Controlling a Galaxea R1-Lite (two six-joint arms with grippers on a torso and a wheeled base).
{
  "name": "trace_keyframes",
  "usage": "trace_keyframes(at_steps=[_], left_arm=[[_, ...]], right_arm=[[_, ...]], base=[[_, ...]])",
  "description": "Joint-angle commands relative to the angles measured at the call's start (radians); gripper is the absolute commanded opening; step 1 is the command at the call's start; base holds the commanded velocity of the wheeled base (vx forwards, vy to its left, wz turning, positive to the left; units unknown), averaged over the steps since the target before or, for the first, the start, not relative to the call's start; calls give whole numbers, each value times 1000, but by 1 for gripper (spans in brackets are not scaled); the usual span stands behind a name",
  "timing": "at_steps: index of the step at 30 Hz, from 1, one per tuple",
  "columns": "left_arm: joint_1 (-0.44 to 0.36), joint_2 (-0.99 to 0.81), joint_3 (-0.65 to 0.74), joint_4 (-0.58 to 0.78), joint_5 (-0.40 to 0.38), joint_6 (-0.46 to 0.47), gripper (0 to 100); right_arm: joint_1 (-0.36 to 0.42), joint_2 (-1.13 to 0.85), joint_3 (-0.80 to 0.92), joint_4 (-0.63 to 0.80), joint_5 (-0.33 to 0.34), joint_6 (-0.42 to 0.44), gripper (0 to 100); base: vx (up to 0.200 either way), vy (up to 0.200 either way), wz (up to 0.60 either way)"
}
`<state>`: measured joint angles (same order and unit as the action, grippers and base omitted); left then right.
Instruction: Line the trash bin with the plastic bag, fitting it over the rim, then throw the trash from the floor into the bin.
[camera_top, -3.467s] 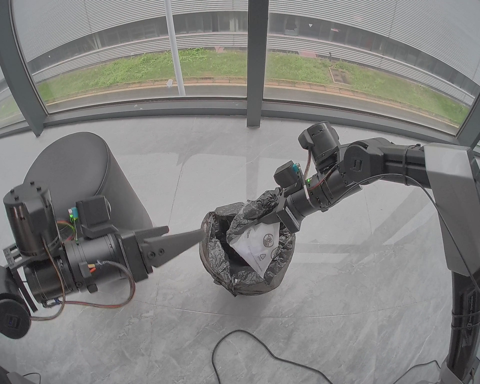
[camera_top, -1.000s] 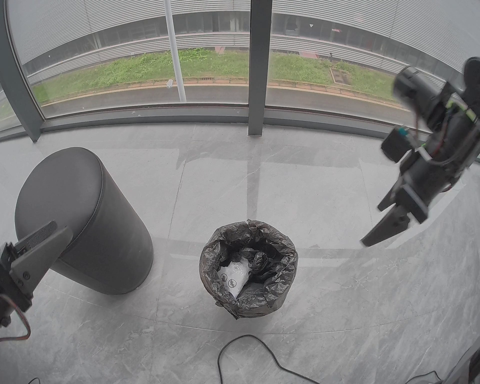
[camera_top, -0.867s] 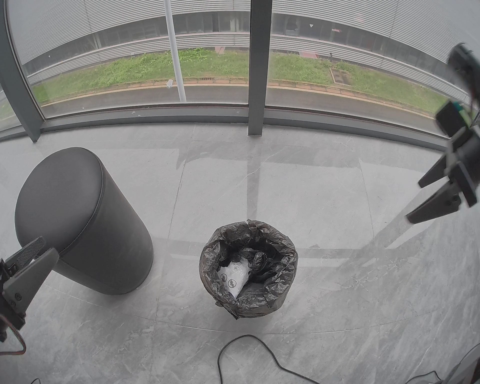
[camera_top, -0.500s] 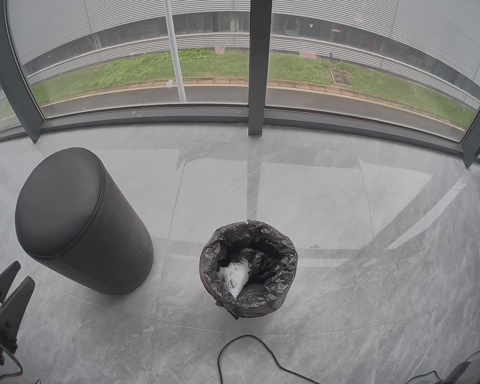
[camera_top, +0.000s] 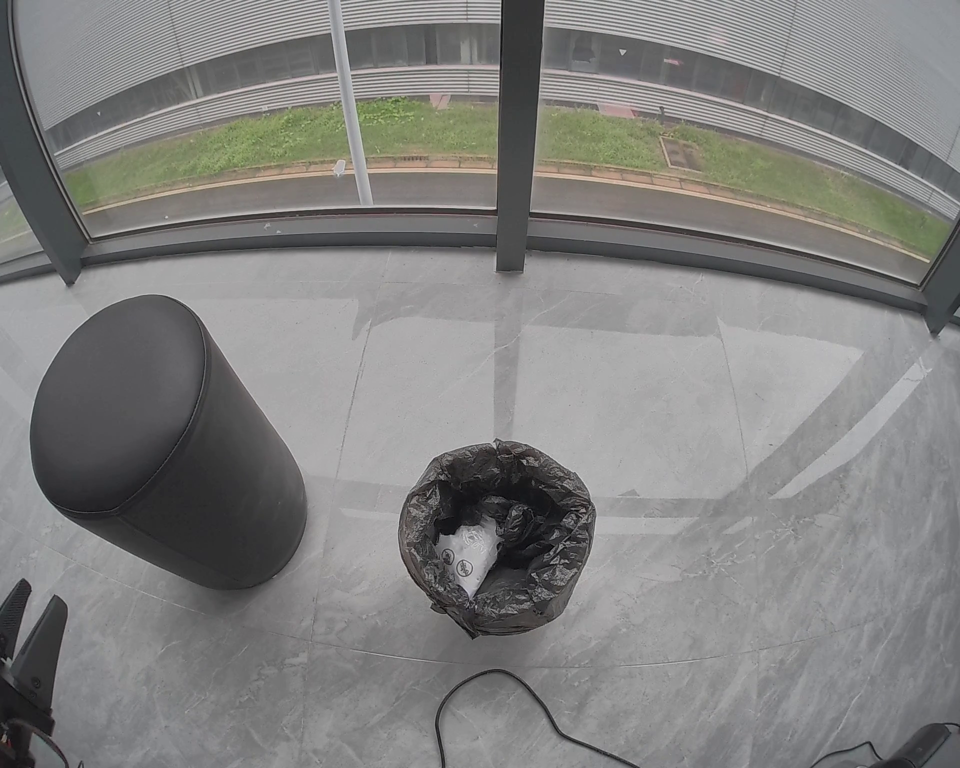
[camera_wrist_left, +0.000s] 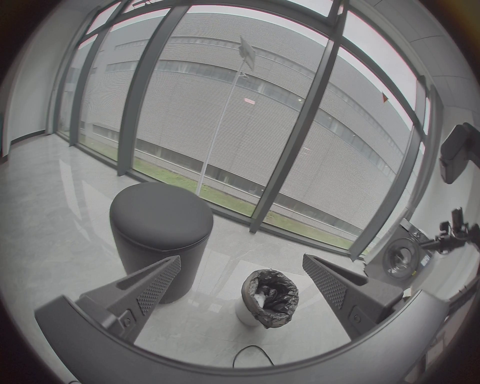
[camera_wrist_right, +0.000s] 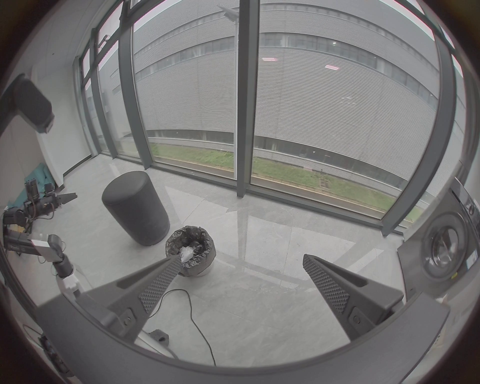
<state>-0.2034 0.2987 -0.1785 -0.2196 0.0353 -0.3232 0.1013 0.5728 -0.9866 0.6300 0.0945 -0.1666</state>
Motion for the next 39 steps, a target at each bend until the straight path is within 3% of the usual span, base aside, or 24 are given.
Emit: trace_keyframes(at_steps=[1,3,5,8,9,10,11,13,15,18,21,25,30,32,34,36,37,39], left_arm=[[217,-167,179,121,316,-148,100],[303,-171,179,123,304,-129,100],[326,-184,179,121,268,-111,100],[326,-196,179,123,104,-45,100],[326,-196,179,123,95,-42,100],[326,-196,179,128,-22,0,100],[326,-196,179,128,-22,0,100],[326,-196,179,135,-110,76,100],[328,-196,179,140,-71,154,100],[328,-196,179,140,84,219,100],[328,-196,175,155,144,217,100],[315,-187,143,246,123,271,100],[154,-116,128,287,115,273,100],[50,-145,129,282,112,271,100],[15,-194,132,278,127,243,100],[16,-197,139,261,159,200,100],[19,-193,152,223,275,133,100],[24,-188,149,240,368,105,100]], right_arm=[[-169,-482,987,-693,-48,206,100],[-169,-482,987,-693,-45,233,100],[-169,-482,987,-693,-45,233,100],[-169,-484,987,-693,-42,145,100],[-169,-484,987,-693,-42,141,100],[-167,-485,987,-694,-42,76,100],[-167,-485,987,-694,-42,76,100],[-158,-488,987,-694,-52,41,100],[-158,-488,987,-691,-104,87,100],[-158,-488,987,-690,-213,142,100],[-158,-488,987,-690,-206,133,100],[-158,-488,987,-690,-203,128,100],[-158,-488,987,-690,-200,128,100],[-158,-488,987,-687,-180,148,100],[-158,-490,987,-682,-168,179,100],[-158,-490,987,-673,-157,190,100],[-158,-490,987,-641,-130,182,100],[-158,-488,987,-627,-121,162,100]], base=[[0,0,0],[0,0,0],[0,0,0],[0,0,0],[0,0,0],[0,0,0],[0,0,0],[0,0,0],[0,0,0],[0,0,0],[0,0,0],[0,0,0],[0,0,0],[0,0,0],[0,0,0],[0,0,0],[0,0,0],[0,0,0]])
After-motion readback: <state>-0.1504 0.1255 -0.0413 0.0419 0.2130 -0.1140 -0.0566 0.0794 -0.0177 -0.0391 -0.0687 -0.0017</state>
